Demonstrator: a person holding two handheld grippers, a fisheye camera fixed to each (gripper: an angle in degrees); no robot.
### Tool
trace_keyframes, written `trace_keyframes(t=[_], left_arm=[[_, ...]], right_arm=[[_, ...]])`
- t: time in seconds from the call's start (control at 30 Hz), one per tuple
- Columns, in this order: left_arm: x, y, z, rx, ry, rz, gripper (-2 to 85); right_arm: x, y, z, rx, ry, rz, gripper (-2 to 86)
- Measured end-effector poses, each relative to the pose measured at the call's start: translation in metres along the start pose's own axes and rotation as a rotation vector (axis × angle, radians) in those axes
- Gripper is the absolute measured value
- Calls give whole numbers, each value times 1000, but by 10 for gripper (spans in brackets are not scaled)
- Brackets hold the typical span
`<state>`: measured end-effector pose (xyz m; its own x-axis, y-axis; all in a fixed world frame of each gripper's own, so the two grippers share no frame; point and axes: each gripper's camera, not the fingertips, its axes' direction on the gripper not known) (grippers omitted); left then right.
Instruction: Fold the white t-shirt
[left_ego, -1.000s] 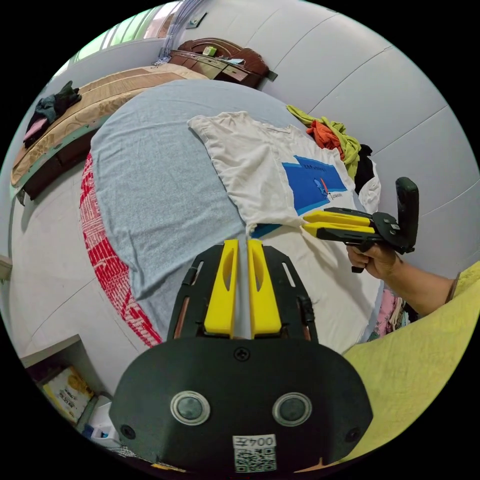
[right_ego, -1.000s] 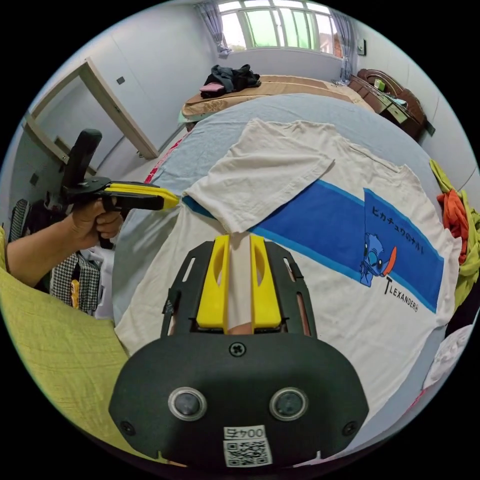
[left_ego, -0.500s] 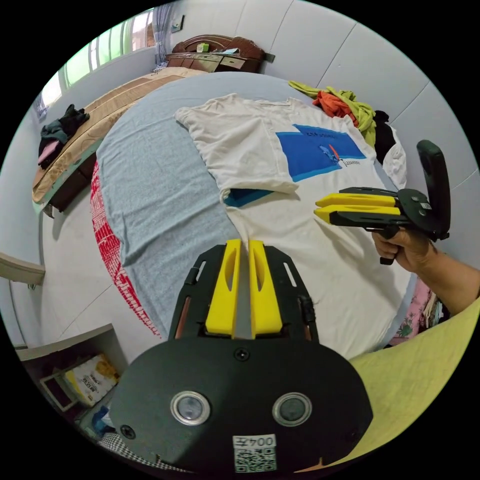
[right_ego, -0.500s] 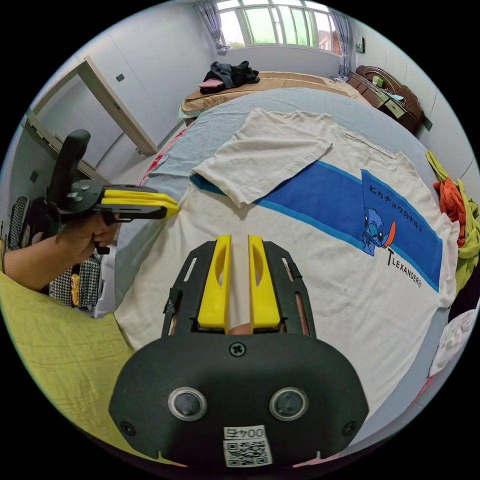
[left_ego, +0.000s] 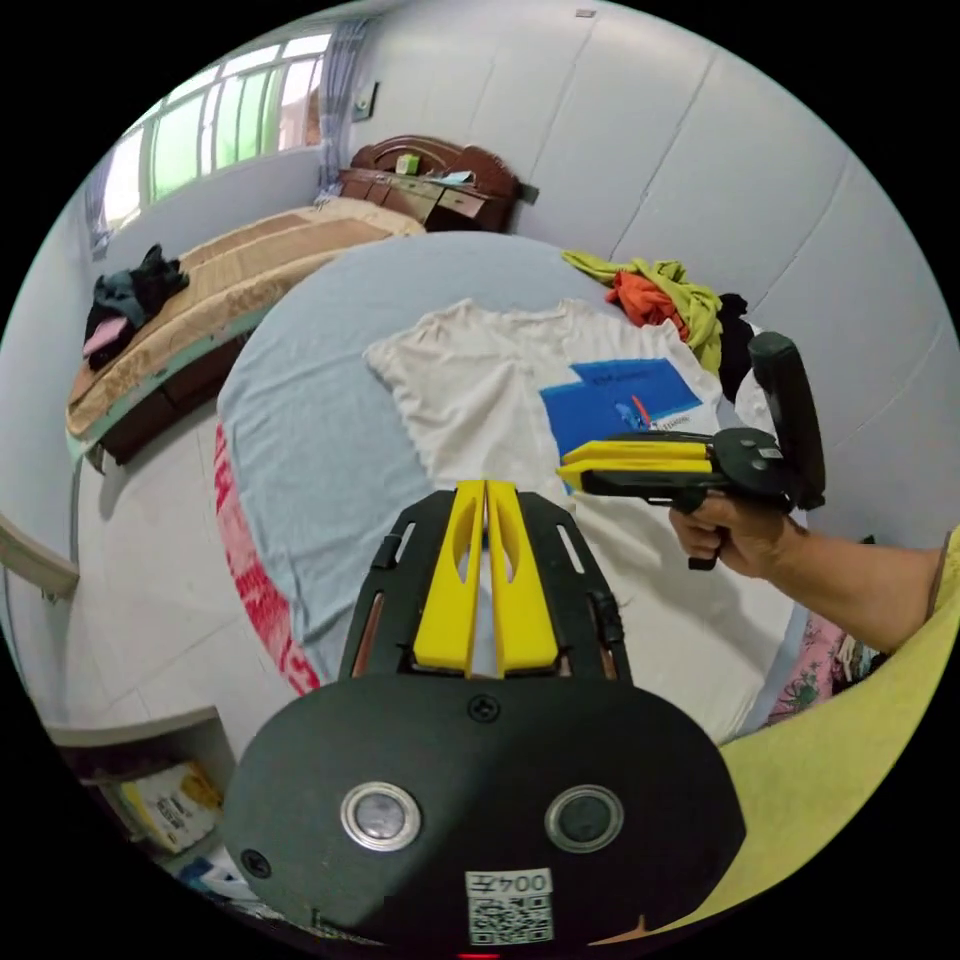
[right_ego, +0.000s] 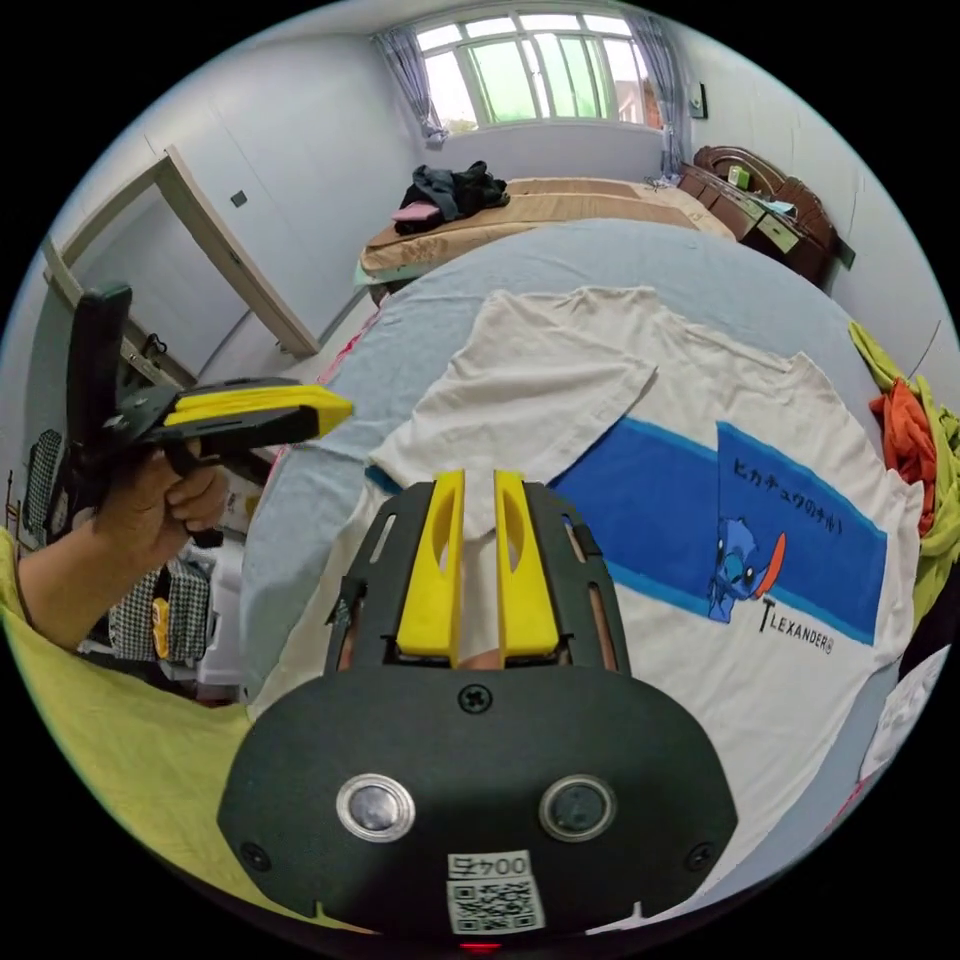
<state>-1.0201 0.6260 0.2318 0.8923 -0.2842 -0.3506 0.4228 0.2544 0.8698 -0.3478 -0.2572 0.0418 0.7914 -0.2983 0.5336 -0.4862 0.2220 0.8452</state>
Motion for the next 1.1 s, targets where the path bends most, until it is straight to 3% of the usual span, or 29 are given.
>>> trace_keyframes(t=[0.23,0.33,0.47,0.6,0.8,0.97,1.1], left_arm=[[-6,9,61,-140,24,-31,2],[-4,28,62,-83,28,-29,2],[-6,36,64,-59,69,-53,2],[-1,41,66,-58,71,-56,2],[16,47,69,-58,26,-34,4],[21,51,73,-58,53,-44,12],[26,52,73,-59,98,-45,36]], right_arm=[[16,-132,4,21,-75,-129,48],[8,-179,32,-91,-88,-223,23],[7,-210,75,-222,-68,-221,62],[7,-223,97,-249,59,-202,77],[23,-233,75,-222,-25,-144,79],[52,-212,-7,-29,-147,-13,81],[49,-158,-57,-5,-168,18,83]])
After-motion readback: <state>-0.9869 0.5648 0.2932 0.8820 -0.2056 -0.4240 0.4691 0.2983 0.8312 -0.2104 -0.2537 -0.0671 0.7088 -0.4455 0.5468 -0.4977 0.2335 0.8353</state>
